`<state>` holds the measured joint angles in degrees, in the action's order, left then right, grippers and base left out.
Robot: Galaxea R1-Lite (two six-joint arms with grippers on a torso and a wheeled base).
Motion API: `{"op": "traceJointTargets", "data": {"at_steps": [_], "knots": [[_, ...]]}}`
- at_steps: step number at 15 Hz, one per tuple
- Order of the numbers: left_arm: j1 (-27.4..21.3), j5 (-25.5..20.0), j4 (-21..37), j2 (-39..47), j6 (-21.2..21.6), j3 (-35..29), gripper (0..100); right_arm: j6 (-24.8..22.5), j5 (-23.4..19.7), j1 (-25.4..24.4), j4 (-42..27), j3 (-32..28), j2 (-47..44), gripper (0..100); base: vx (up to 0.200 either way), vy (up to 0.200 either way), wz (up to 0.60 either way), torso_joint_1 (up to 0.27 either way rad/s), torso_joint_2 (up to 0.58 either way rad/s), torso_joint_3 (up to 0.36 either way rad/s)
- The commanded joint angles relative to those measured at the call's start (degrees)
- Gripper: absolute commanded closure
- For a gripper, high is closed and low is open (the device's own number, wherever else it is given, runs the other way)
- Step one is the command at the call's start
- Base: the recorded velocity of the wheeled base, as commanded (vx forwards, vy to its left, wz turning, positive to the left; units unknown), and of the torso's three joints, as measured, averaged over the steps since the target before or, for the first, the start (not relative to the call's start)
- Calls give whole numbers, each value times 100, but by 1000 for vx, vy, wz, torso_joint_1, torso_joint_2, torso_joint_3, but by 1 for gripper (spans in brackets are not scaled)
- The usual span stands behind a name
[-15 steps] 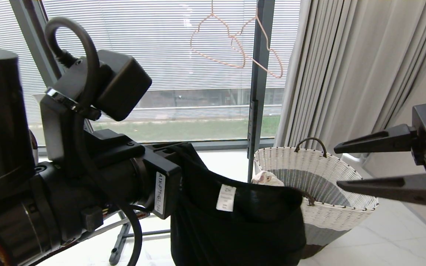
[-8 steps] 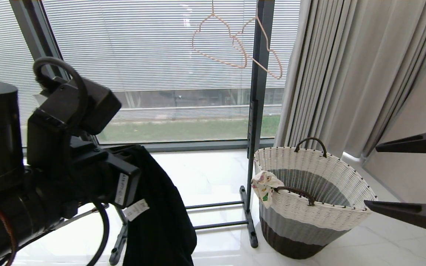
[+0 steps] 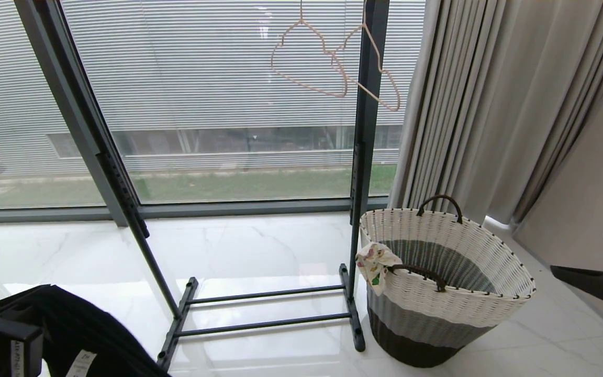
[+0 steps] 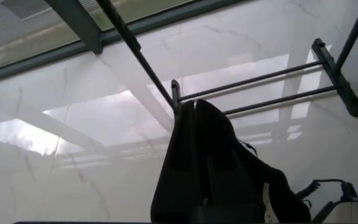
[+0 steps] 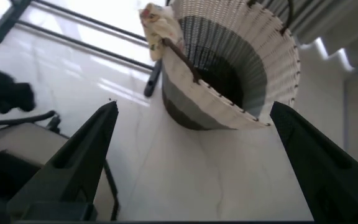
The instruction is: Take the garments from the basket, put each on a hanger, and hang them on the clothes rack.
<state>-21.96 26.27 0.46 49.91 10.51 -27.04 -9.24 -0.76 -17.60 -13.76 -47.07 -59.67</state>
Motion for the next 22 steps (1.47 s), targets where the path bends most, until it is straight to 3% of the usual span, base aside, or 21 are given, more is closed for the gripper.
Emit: {"op": "traceJointTargets", "data": {"at_steps": [1, 5, 15, 17, 22], "knots": [[482, 1, -81, -359, -5, 58, 100, 1, 269, 178, 427, 594, 149, 0, 0, 0, 0, 0, 0, 0], [701, -8, -152, -394, -5, 50, 100, -43, 278, 178, 533, 769, 202, 0, 0, 0, 0, 0, 0, 0], [710, -17, -152, -368, 13, -38, 100, -201, 401, 196, 559, 769, 246, 0, 0, 200, 0, 1, 3, 4], [701, -17, -152, -368, 30, -38, 100, -201, 612, 196, 559, 769, 246, 0, 0, 0, 0, 0, 0, 0], [701, -17, -152, -377, 39, -21, 100, -192, 621, 257, 559, 760, 246, 0, 0, 0, 0, 16, -68, -50]]}}
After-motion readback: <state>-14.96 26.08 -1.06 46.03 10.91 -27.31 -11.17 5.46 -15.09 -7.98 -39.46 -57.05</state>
